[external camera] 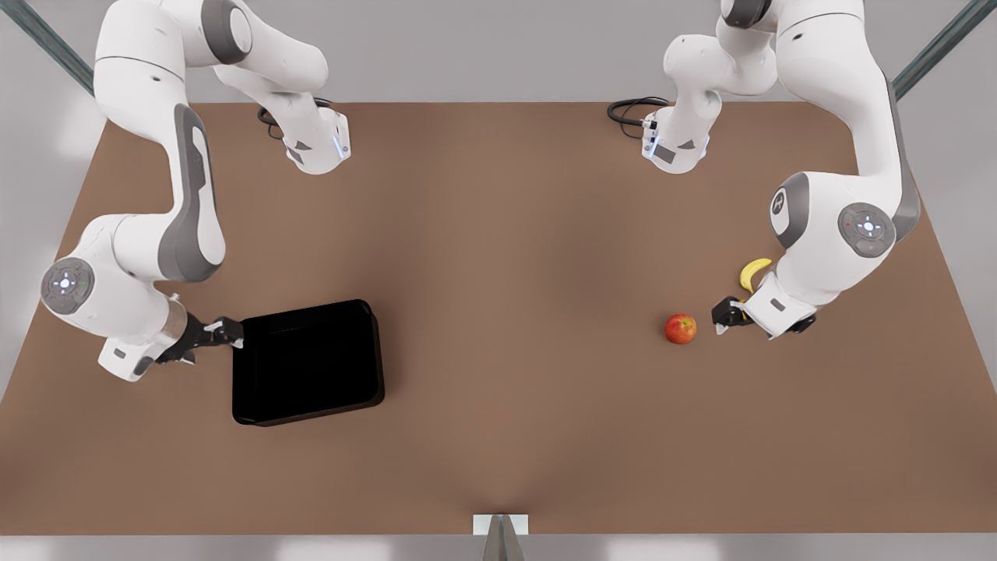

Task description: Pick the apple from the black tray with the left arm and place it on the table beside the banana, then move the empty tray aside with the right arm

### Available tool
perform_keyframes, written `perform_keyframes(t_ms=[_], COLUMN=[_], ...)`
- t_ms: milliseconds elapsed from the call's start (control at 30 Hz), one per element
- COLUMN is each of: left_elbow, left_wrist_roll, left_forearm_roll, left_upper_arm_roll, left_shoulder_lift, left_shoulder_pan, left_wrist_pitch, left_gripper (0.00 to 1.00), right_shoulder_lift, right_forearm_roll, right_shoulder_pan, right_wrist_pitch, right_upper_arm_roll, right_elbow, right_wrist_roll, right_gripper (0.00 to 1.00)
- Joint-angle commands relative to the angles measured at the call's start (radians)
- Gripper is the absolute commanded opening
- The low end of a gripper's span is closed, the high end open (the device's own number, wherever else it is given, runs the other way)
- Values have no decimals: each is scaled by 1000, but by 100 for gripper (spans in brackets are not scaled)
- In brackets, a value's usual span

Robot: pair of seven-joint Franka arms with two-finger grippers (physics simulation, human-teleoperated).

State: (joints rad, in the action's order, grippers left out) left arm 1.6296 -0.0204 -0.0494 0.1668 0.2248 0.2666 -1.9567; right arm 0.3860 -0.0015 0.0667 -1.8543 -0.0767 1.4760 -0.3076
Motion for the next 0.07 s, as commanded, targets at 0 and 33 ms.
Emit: perform_keyframes(t_ms=[0,33], left_elbow=[-1,-1], left_wrist_roll=[14,14], left_forearm_roll=[3,3], left_upper_arm_roll=[0,0], left_shoulder_lift=[-1,-1], left_shoulder_pan=[0,0], left_wrist_pitch=[1,1], left_gripper=[100,100], right_shoulder_lift=[11,34], right_forearm_roll=[-60,-52], right_shoulder_pan=[-1,7], right_wrist_pitch=[-6,-22], right_upper_arm_roll=[-14,-6], right_elbow=[-5,-22], right_wrist_roll=[183,180], right_gripper=[100,100])
